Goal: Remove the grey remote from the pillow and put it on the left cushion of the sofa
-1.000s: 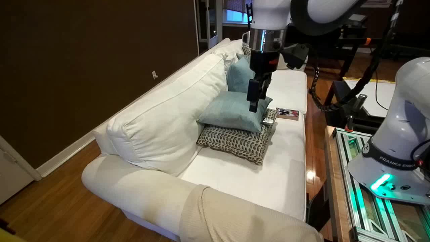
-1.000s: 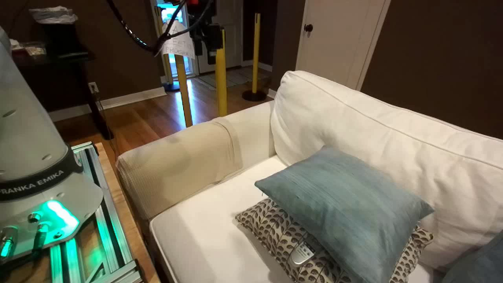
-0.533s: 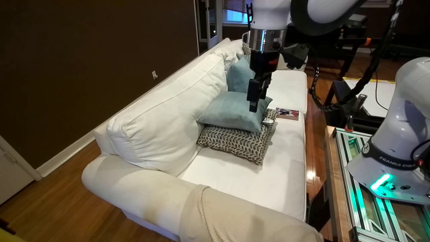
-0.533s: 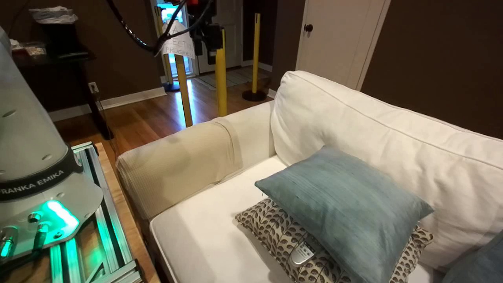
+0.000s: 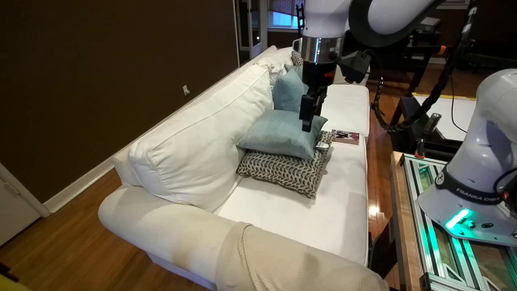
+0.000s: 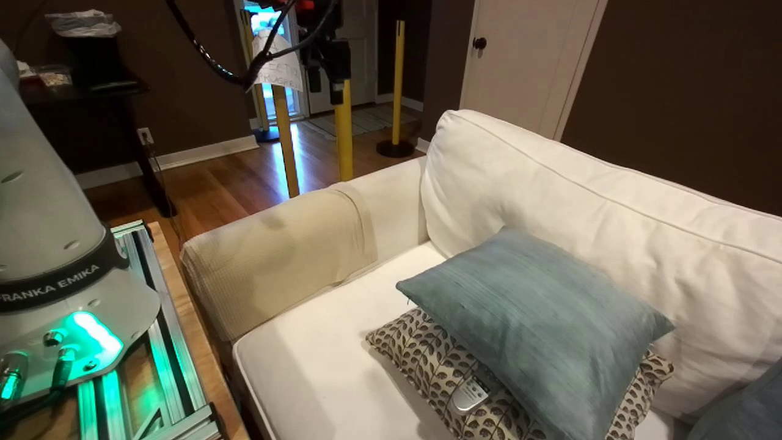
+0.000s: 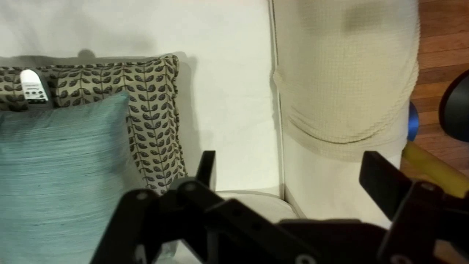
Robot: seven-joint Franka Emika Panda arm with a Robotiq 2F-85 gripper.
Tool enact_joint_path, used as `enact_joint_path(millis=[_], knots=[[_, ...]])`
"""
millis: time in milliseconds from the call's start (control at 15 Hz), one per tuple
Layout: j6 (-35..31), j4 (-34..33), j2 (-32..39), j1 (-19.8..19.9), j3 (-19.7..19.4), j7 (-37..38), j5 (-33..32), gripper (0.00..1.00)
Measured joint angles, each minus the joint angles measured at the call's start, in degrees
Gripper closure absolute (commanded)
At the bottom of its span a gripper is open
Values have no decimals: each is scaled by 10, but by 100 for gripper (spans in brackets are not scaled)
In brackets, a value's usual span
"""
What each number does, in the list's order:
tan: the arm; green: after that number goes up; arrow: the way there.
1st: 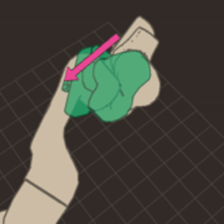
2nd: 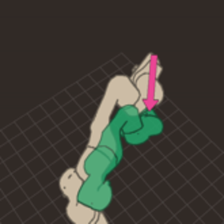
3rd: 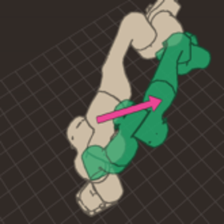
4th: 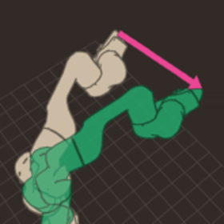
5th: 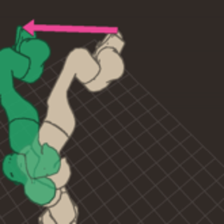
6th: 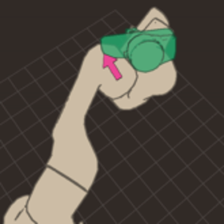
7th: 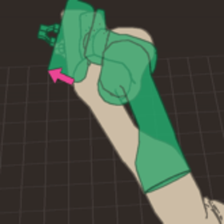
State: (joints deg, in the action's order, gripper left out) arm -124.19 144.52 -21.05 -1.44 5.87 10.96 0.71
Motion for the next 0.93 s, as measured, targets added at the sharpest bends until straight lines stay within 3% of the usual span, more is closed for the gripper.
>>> enact_joint_path(millis=[267,600,800,933], knots=[[-67,50,-11,39,-36,-40,-69,0],[-215,140,-21,83,-120,-169,-96,0],[-255,137,-5,95,-182,-239,-87,0],[-265,136,3,105,-201,-257,-86,0]])
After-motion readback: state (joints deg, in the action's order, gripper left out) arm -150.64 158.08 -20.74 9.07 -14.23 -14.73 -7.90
